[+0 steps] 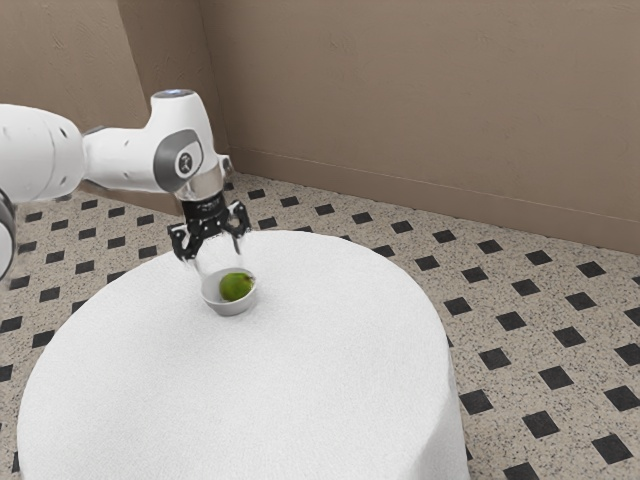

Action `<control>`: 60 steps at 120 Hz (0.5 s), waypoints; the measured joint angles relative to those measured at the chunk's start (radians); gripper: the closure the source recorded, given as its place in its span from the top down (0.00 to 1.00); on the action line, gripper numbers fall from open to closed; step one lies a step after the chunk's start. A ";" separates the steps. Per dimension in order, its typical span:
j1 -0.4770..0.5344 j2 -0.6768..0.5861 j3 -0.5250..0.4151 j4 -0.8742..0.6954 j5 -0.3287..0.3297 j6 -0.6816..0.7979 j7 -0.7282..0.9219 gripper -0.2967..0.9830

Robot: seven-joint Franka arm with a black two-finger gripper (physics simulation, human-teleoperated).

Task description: Place the pear in the bowl.

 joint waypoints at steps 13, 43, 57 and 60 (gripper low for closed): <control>-0.007 -0.051 0.009 -0.013 0.000 -0.026 0.028 0.73; -0.019 -0.208 0.004 0.018 0.035 -0.140 0.110 0.76; -0.025 -0.248 -0.008 0.075 0.083 -0.228 0.204 0.76; -0.026 -0.257 -0.009 0.083 0.089 -0.245 0.229 0.76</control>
